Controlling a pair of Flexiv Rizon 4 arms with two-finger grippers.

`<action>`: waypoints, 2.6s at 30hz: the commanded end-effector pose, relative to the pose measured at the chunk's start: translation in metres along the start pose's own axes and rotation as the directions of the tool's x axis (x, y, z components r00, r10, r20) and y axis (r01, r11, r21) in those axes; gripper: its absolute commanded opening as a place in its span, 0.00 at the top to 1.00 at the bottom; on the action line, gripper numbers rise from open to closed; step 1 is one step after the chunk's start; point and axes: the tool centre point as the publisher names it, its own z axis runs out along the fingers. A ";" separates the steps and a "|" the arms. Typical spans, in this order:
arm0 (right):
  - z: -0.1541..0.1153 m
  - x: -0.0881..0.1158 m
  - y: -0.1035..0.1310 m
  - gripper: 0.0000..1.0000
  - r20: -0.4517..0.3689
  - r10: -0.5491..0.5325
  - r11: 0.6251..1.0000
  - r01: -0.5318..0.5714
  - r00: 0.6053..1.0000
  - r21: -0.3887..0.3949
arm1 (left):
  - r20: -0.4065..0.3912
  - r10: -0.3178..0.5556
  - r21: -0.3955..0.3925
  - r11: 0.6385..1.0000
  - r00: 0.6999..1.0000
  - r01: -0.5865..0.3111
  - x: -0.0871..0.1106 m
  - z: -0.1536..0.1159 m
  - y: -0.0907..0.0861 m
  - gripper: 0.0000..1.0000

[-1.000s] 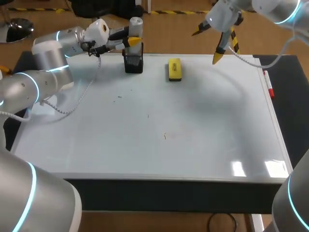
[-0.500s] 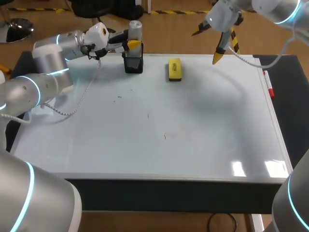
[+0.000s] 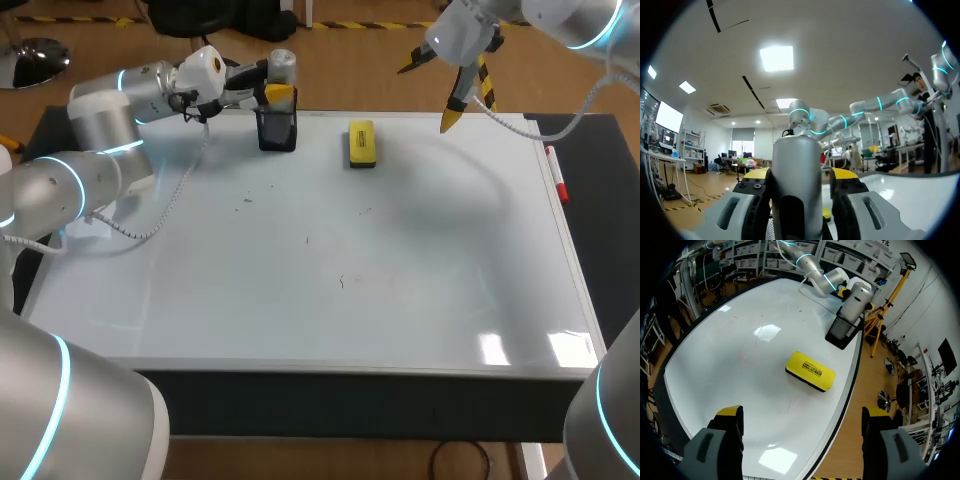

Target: Pick up the inspection probe, press it on each red-marked spot on the whiteboard one by one, put down the probe, pick up the eraser, and wipe off all the red marks.

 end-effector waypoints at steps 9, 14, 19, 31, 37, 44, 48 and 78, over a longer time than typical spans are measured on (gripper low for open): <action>-0.001 -0.001 0.000 0.00 -0.004 -0.001 1.000 0.001 1.000 0.003 | 0.009 0.023 -0.013 1.000 1.000 -0.023 0.007 0.004 -0.015 0.00; -0.001 -0.001 0.000 0.00 -0.004 -0.001 1.000 0.001 1.000 0.003 | 0.012 0.037 -0.029 0.999 0.999 -0.037 0.008 0.005 -0.022 0.00; -0.001 -0.001 0.000 0.00 -0.004 -0.001 1.000 0.001 1.000 0.003 | 0.021 0.059 -0.057 0.997 0.998 -0.057 0.014 0.005 -0.030 0.00; -0.001 -0.001 0.000 0.00 -0.004 -0.001 1.000 0.001 1.000 0.003 | 0.125 0.133 -0.151 0.982 0.983 -0.114 0.028 -0.019 -0.051 0.00; -0.001 -0.001 0.000 0.00 -0.004 -0.001 1.000 0.001 1.000 0.003 | 0.184 0.197 -0.251 0.957 0.963 -0.148 0.039 -0.031 -0.058 0.00; -0.001 -0.001 0.000 0.00 -0.004 -0.001 1.000 0.001 1.000 0.003 | 0.259 0.257 -0.350 0.923 0.931 -0.158 0.050 -0.041 -0.066 0.00; -0.001 -0.001 0.000 0.00 -0.004 -0.001 1.000 0.001 1.000 0.003 | 0.282 0.283 -0.405 0.901 0.917 -0.154 0.057 -0.047 -0.068 0.00; -0.001 -0.001 0.000 0.00 -0.004 -0.001 1.000 0.001 1.000 0.003 | 0.369 0.497 -0.769 0.638 0.786 -0.042 0.094 -0.077 -0.072 0.00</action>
